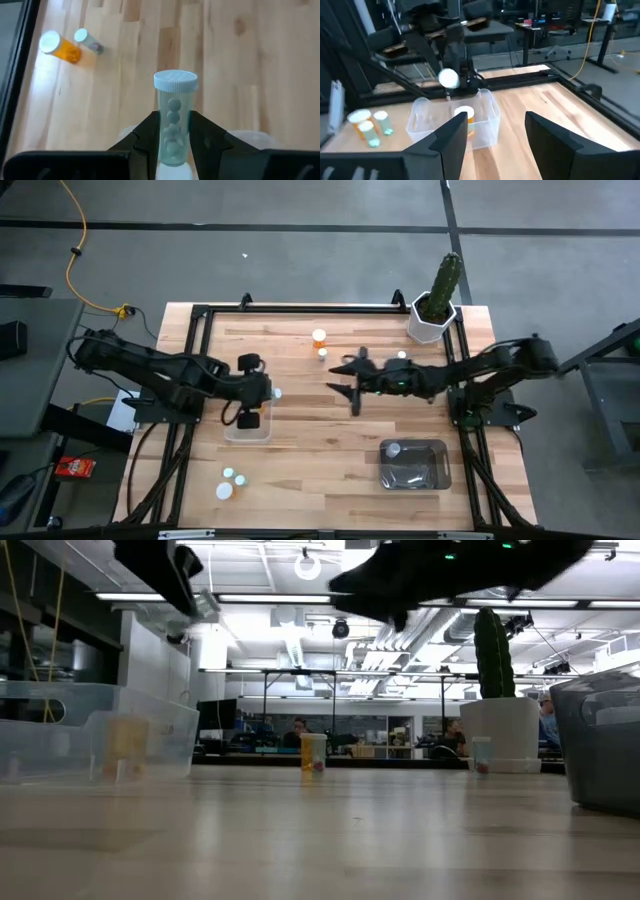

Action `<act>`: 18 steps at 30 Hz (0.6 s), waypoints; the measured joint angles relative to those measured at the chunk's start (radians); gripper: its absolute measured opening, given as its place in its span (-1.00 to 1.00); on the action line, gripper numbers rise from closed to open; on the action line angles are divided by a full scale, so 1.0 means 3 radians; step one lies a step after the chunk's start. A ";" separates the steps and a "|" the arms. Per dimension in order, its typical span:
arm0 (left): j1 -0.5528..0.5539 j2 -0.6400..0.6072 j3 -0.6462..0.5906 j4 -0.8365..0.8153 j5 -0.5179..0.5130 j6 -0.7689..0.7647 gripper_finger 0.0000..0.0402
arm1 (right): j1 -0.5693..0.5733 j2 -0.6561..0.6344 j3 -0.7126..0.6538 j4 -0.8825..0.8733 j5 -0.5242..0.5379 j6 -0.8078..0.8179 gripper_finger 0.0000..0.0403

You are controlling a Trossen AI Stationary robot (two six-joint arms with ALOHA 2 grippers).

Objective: Pick and place medicine bottles into bin by pill shape (circle, oval)
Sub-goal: Put the top right blue tablet bottle into the black bin

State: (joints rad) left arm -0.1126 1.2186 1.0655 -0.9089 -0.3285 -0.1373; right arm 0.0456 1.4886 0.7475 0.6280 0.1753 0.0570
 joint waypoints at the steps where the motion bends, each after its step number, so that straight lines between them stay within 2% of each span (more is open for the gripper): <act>1: 0.0036 0.0061 0.0000 0.0030 -0.0002 0.0053 -0.61 | 0.0003 0.0123 0.0143 -0.0035 -0.0044 -0.0103 -0.04; 4: 0.0143 0.0227 -0.0002 0.0137 0.0000 0.0159 -0.61 | 0.0004 0.0448 0.0550 -0.0262 -0.0176 -0.0396 -0.04; 8: 0.0232 0.0373 -0.0003 0.0283 0.0005 0.0271 -0.61 | 0.0003 0.0782 0.0925 -0.0528 -0.0191 -0.0481 -0.04; 12: 0.0246 0.0427 -0.0003 0.0366 0.0011 0.0358 -0.61 | 0.0003 0.0979 0.1105 -0.0656 -0.0191 -0.0500 -0.04; 18: 0.0244 0.0452 -0.0002 0.0465 0.0012 0.0357 -0.61 | 0.0004 0.1016 0.1172 -0.0784 -0.0193 -0.0426 -0.04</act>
State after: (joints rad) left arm -0.0395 1.3540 1.0649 -0.7695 -0.3248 -0.0304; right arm 0.0468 1.7935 1.0992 0.3928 0.1173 -0.0708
